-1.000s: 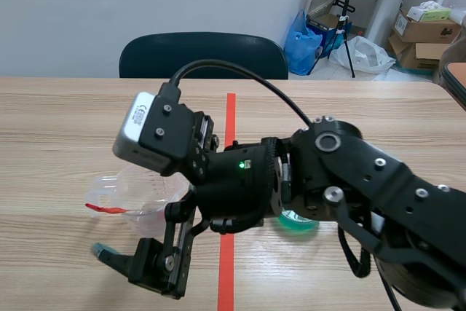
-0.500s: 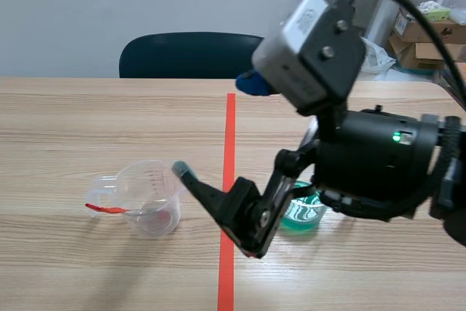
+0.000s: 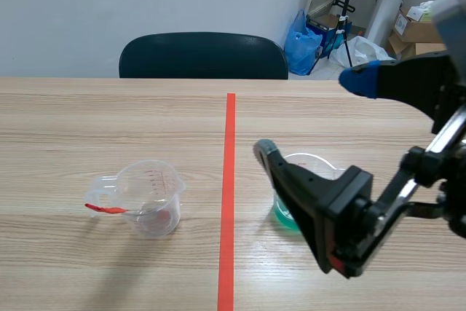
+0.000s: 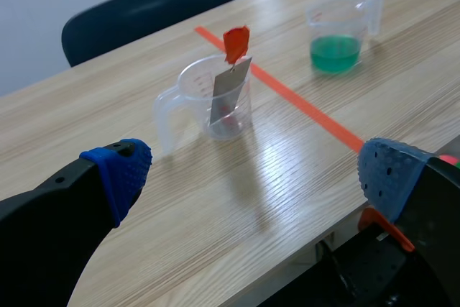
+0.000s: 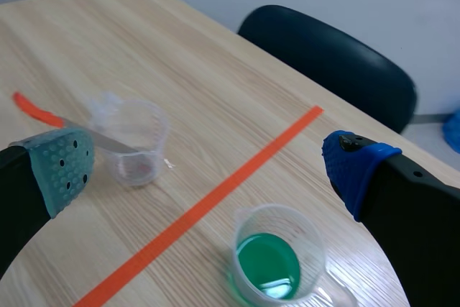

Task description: Do the redox reaction experiment

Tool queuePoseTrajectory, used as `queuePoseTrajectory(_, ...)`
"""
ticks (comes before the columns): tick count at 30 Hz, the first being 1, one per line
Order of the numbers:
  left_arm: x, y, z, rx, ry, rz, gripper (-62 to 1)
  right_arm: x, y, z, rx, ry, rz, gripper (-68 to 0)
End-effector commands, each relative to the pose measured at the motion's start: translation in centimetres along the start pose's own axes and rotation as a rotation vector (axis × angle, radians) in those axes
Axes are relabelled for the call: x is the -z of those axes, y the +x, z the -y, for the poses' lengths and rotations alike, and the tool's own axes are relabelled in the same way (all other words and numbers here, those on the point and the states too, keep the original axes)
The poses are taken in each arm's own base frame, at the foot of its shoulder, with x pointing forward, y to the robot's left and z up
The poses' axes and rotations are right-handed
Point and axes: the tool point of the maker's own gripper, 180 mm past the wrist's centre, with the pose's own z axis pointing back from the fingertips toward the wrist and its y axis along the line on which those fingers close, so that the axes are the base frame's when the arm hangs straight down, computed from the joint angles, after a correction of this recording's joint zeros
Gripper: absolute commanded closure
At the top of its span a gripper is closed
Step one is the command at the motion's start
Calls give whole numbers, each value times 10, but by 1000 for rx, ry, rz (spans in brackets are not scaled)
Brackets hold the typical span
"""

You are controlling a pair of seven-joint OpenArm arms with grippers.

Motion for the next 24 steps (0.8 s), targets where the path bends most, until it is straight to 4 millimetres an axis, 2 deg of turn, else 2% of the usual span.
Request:
queuePoseTrajectory(1,7,9,-5,20,13,41,-615,-3,9,4,0,-14,41,-679)
queuePoseTrajectory(13,40,21,-26,89,59,79,-615,-18,12,36,-74,-104,30,-679)
queuePoseTrajectory(20,58,38,-35,154,53,63,-615,-21,11,44,-61,-128,15,-679)
queuePoseTrajectory(24,62,47,-52,175,103,51,-615,-21,9,45,-61,-129,6,-679)
